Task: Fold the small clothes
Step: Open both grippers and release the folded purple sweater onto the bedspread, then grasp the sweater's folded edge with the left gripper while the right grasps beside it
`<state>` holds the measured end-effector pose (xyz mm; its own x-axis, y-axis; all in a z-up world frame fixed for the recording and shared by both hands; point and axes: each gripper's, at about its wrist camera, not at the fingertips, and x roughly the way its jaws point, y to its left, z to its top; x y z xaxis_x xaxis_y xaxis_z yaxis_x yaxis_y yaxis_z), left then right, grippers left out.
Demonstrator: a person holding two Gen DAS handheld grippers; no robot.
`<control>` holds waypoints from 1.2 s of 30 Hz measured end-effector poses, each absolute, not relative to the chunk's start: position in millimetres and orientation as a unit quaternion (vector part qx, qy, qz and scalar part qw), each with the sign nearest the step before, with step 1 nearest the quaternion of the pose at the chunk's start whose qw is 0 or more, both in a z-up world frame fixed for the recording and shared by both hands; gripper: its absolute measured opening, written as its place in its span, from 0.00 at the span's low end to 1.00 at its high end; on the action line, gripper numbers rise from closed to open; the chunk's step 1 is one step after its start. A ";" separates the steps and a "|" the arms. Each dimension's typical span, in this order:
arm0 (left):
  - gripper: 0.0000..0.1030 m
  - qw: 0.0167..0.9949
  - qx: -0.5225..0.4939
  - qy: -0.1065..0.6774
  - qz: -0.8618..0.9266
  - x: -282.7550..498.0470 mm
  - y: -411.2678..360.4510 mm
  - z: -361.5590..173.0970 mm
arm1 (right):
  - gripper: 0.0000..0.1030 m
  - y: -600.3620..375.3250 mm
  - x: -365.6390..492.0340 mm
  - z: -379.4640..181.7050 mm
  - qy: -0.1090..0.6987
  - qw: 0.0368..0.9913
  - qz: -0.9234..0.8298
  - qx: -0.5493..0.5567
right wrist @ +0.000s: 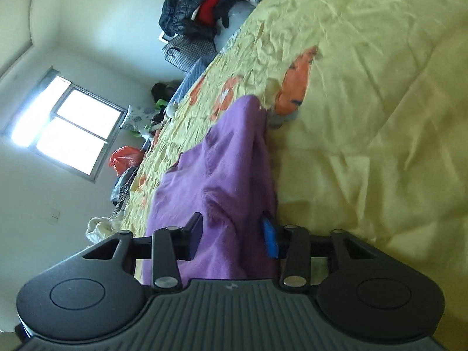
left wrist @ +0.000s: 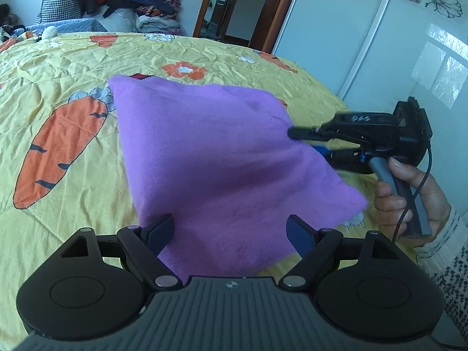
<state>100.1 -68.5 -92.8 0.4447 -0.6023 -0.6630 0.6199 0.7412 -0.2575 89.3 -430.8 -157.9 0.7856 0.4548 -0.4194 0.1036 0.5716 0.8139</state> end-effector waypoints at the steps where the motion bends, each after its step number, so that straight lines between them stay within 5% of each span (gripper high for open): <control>1: 0.81 0.850 0.013 0.386 -0.357 101.4 -69.3 -92.9 | 0.06 -430.4 89.2 -156.1 0.303 0.830 0.112 0.455; 6: 0.81 0.852 0.033 0.389 -0.348 101.4 -73.2 -97.7 | 0.05 -420.6 82.3 -125.4 0.270 0.858 0.115 0.421; 10: 0.81 0.856 0.065 0.380 -0.345 89.4 -75.4 -105.8 | 0.06 -420.6 92.9 -137.7 0.327 0.868 0.063 0.368; 15: 0.82 0.852 0.021 0.390 -0.348 102.0 -62.1 -83.5 | 0.29 -417.9 68.7 -120.7 0.304 0.890 0.051 0.337; 20: 0.86 0.850 -0.053 0.373 -0.368 171.3 -75.8 -50.8 | 0.29 -395.4 71.5 -107.1 0.282 0.896 0.135 0.315; 24: 0.81 0.859 -0.037 0.399 -0.318 239.6 -109.5 -74.2 | 0.25 -373.5 98.5 -124.3 0.337 0.904 0.104 0.243; 26: 0.67 0.865 0.001 0.420 -0.274 259.7 -118.3 -97.2 | 0.25 -376.1 97.7 -120.3 0.336 0.902 0.104 0.248; 27: 0.68 0.875 0.011 0.403 -0.269 256.9 -115.6 -95.4 | 0.27 -378.2 93.8 -114.2 0.332 0.903 0.103 0.253; 28: 0.69 0.878 0.017 0.399 -0.264 251.8 -110.8 -89.7 | 0.30 -380.2 88.6 -108.0 0.325 0.908 0.099 0.244; 30: 0.95 0.884 -0.003 0.386 -0.265 239.8 -92.1 -79.3 | 0.77 -392.0 80.7 -101.8 0.317 0.916 0.078 0.231; 31: 0.98 0.885 -0.016 0.383 -0.265 235.4 -80.8 -76.7 | 0.86 -401.2 78.9 -102.0 0.315 0.915 0.075 0.240; 36: 0.98 0.867 -0.042 0.429 -0.251 232.2 -48.3 -87.2 | 0.88 -434.8 91.2 -119.1 0.329 0.886 0.105 0.309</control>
<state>232.2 -48.3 -87.2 0.5061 -0.4707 -0.7227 0.3995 0.8706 -0.2873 91.2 -434.8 -119.1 0.7622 0.3884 -0.5178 0.0172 0.7875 0.6160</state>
